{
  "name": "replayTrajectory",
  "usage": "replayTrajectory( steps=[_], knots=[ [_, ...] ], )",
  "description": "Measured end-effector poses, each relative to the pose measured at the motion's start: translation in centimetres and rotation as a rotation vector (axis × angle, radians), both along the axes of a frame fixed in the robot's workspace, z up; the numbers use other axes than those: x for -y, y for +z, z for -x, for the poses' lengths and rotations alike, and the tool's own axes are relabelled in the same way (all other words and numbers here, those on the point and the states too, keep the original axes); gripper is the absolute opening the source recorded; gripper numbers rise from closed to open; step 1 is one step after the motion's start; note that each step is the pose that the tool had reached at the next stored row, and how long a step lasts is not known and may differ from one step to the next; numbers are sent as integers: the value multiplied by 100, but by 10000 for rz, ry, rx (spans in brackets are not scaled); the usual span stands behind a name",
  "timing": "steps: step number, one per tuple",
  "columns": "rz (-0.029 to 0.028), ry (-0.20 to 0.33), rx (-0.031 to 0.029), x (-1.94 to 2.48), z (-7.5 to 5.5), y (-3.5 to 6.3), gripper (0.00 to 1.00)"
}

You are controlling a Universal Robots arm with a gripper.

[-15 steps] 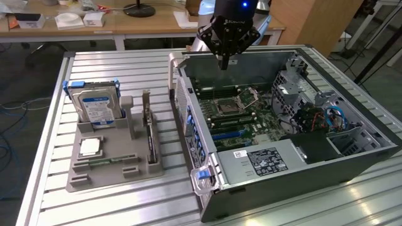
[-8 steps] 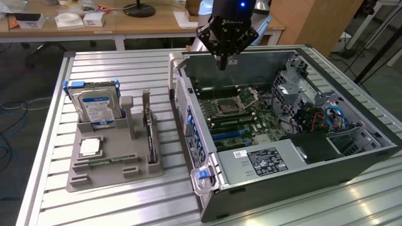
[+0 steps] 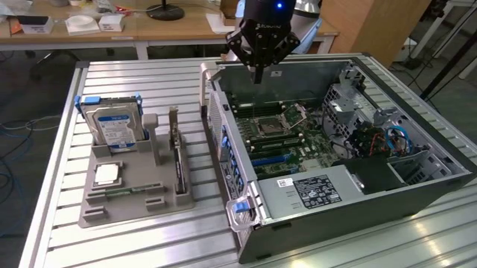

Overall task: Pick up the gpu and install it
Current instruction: 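Reach for the gpu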

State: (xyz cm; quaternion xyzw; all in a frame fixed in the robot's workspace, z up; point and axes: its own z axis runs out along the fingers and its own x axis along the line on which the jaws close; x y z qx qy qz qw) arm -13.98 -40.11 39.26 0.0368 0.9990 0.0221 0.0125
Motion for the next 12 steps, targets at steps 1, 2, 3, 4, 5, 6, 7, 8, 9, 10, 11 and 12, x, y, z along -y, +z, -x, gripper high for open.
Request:
replayTrajectory(
  steps=[1, 2, 3, 4, 5, 6, 7, 8, 9, 10, 11, 12],
  knots=[
    [0, 1, 0, 0, 14, 0, 11],
    [0, 1, 0, 0, 29, -1, 11],
    [0, 1, 0, 0, 42, -1, 11],
    [0, 2, 0, 0, 58, -1, 11],
    [0, 3, -1, 0, 73, -2, 11],
    [-1, 3, 0, 0, 89, -2, 11],
    [-1, 5, 0, 0, 103, -3, 11],
    [0, 8, 0, 0, 114, -3, 11],
    [0, 12, -1, 0, 125, -3, 11],
    [0, 15, 0, 0, 137, -3, 11],
    [0, 17, 0, 0, 154, -3, 11],
    [0, 17, 0, 0, 171, -4, 11]
  ],
)
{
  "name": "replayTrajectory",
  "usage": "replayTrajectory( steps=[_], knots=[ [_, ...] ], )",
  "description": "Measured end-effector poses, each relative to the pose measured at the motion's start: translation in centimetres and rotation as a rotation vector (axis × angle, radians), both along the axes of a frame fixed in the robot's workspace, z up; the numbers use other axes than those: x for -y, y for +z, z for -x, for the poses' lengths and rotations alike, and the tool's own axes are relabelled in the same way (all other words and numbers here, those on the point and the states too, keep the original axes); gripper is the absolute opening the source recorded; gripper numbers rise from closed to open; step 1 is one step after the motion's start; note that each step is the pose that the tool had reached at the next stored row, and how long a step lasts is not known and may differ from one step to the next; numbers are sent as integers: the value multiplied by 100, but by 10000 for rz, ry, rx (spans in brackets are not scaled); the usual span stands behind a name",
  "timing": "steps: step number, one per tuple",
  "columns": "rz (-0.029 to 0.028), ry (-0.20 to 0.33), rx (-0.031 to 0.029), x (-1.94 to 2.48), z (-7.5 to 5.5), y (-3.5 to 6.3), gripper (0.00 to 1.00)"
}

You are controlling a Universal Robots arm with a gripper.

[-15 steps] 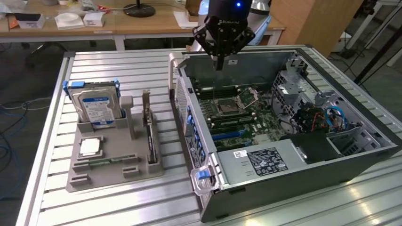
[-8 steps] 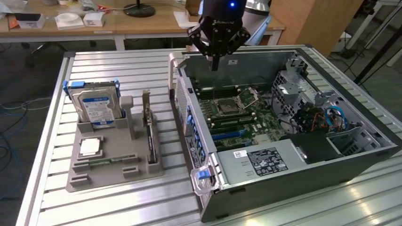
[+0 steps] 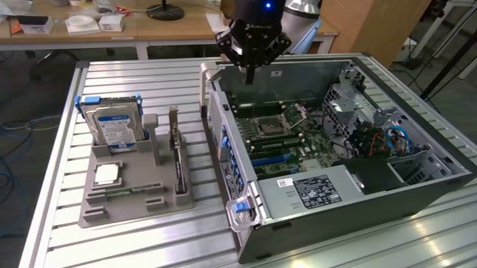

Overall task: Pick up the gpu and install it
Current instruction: 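Reach for the gpu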

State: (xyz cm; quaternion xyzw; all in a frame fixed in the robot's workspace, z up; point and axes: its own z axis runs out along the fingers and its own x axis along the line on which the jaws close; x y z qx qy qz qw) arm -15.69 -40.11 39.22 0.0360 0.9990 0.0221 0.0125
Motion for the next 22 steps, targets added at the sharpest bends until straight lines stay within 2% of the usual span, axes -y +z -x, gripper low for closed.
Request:
replayTrajectory(
  steps=[22],
  knots=[
    [1, 4, -1, 0, 395, -9, 11]
  ],
)
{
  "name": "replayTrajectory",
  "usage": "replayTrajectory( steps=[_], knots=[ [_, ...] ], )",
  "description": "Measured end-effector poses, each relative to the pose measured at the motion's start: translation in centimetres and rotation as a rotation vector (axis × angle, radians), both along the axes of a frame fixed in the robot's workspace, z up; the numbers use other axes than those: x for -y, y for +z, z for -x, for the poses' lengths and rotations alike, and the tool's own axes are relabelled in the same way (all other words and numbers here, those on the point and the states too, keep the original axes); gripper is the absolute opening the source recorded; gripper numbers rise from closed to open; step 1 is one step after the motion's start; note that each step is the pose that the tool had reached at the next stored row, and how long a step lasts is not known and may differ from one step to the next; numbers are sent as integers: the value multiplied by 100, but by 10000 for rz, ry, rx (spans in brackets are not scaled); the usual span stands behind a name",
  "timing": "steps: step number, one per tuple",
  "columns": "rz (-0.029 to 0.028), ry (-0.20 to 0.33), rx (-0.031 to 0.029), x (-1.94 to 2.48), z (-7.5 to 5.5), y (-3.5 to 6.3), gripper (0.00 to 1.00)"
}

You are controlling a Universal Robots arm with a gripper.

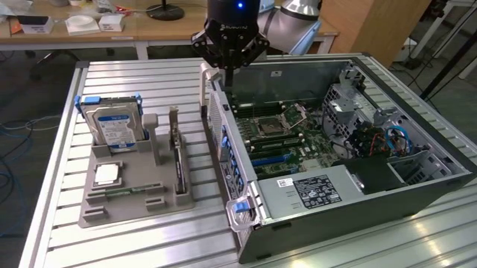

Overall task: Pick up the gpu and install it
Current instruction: 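Reach for the gpu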

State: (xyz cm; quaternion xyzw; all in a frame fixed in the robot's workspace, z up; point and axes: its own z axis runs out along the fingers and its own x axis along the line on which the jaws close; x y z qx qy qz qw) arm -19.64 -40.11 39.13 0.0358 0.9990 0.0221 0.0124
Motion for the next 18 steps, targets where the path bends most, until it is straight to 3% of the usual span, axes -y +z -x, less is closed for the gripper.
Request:
replayTrajectory(
  steps=[18],
  knots=[
    [-1, 2, 1, 0, 314, -11, 11]
  ],
)
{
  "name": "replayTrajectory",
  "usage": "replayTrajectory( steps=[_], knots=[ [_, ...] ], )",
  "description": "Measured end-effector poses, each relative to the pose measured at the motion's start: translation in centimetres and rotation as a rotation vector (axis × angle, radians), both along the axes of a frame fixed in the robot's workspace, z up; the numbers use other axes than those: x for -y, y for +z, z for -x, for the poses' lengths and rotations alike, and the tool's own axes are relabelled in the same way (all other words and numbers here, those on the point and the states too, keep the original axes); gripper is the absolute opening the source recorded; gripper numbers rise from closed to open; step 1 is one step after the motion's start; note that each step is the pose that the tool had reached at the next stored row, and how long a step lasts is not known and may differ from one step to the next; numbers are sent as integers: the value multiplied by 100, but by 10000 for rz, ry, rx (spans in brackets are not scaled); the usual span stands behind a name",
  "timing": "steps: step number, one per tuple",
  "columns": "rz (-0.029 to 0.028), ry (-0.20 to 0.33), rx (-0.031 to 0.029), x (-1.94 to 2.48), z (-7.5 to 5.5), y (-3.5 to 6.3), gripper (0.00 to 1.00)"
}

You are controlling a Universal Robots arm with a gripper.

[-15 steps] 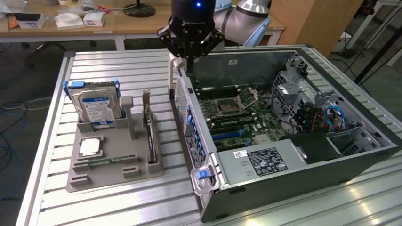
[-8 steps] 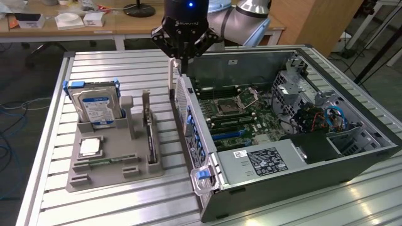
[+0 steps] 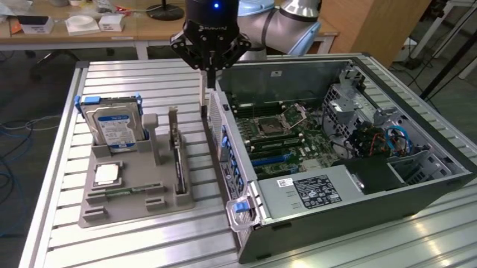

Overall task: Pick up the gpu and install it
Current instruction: 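Reach for the gpu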

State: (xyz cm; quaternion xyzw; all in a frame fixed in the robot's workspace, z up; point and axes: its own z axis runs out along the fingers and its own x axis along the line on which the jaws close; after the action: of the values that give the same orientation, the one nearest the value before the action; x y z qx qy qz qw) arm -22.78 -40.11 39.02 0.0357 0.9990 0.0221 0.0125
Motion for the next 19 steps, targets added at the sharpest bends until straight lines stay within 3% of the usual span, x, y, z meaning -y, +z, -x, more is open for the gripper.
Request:
replayTrajectory(
  steps=[19],
  knots=[
    [1, 10, 0, 0, 381, -3, 11]
  ],
)
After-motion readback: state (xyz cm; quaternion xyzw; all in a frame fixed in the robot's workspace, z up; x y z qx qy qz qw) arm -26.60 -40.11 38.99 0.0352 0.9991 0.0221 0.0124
